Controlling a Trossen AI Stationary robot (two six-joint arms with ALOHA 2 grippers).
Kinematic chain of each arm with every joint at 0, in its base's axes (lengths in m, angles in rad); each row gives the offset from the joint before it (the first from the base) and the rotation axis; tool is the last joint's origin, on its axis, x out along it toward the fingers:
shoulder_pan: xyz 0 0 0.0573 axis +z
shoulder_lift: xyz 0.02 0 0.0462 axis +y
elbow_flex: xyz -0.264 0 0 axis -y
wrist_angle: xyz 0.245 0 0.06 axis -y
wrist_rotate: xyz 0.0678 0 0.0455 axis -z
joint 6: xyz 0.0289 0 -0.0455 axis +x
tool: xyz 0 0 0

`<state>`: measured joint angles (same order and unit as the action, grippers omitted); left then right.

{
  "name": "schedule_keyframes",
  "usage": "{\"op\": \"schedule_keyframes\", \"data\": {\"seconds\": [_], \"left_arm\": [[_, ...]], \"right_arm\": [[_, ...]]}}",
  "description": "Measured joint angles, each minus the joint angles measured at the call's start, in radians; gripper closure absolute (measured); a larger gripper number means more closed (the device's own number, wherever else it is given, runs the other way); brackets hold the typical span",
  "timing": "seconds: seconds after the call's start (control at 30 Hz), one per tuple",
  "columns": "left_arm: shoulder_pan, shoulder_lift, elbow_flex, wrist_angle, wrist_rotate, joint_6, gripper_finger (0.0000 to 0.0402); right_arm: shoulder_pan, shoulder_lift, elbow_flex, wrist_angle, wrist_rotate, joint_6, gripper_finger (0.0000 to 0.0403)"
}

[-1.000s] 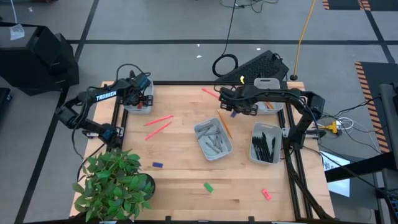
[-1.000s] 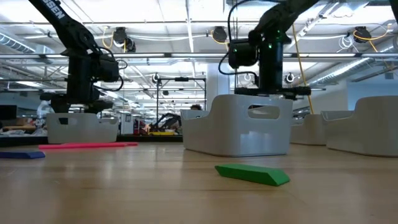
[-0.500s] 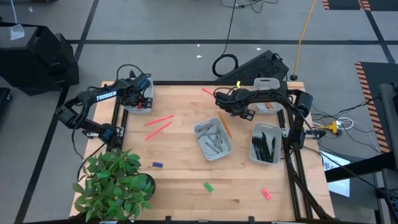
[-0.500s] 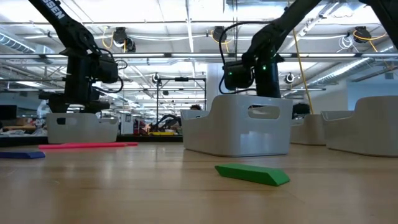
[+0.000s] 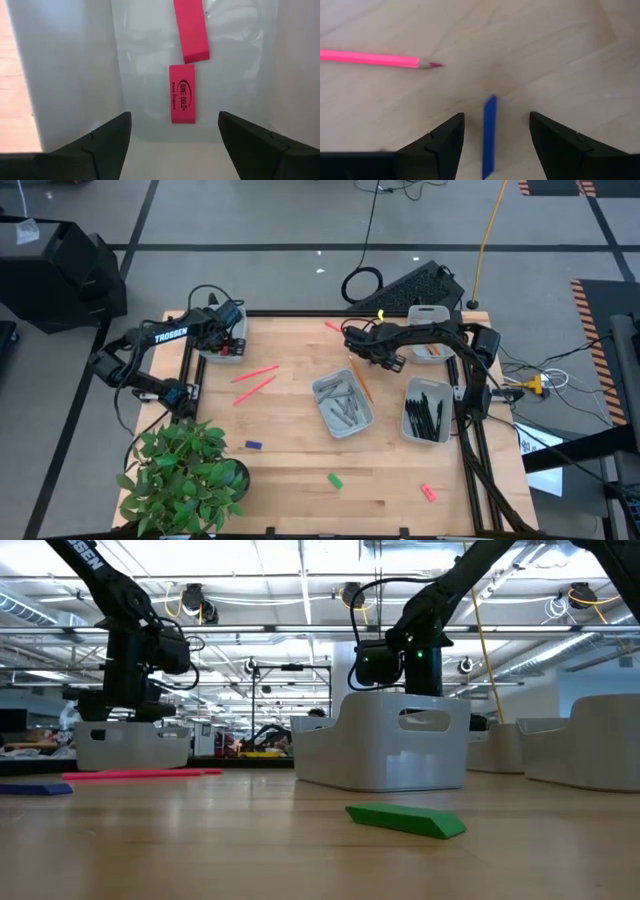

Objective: Sort crayons/erasers/pens/pencils in bins
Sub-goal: Put the violet eraser into the top left gray bin

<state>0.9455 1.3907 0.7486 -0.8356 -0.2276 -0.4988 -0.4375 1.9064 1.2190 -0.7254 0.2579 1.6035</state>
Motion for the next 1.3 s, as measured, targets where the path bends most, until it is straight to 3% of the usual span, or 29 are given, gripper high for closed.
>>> {"op": "schedule_keyframes", "data": {"seconds": [0.2, 0.5, 0.7, 0.9, 1.0, 1.1, 1.23, 1.3], "left_arm": [[0.000, 0.000, 0.000, 0.000, -0.002, -0.001, 0.0100], [0.000, -0.013, -0.003, -0.011, -0.002, 0.004, 0.0103], [-0.039, -0.163, -0.005, -0.023, 0.038, 0.001, 0.0114], [-0.090, -0.344, -0.004, 0.026, 0.093, 0.026, 0.0117], [-0.105, -0.421, -0.004, 0.046, 0.171, 0.076, 0.0117], [-0.131, -0.484, -0.004, 0.127, 0.327, 0.115, 0.0117], [-0.188, -0.527, -0.003, 0.370, 0.511, 0.056, 0.0117], [-0.231, -0.527, -0.003, 0.533, 0.552, 0.010, 0.0117]], "right_arm": [[0.001, -0.001, 0.000, 0.011, -0.015, 0.005, 0.0214], [0.001, 0.000, 0.000, 0.022, 0.000, -0.006, 0.0325], [0.001, -0.001, 0.000, 0.026, 0.006, -0.066, 0.0388], [-0.001, -0.079, 0.000, 0.059, 0.057, -0.182, 0.0384], [0.003, -0.162, -0.001, 0.162, 0.090, -0.326, 0.0385], [0.022, -0.262, -0.001, 0.360, 0.068, -0.617, 0.0385], [0.043, -0.384, -0.001, 0.615, -0.146, -1.035, 0.0385], [0.048, -0.442, 0.000, 0.705, -0.277, -1.178, 0.0385]]}}
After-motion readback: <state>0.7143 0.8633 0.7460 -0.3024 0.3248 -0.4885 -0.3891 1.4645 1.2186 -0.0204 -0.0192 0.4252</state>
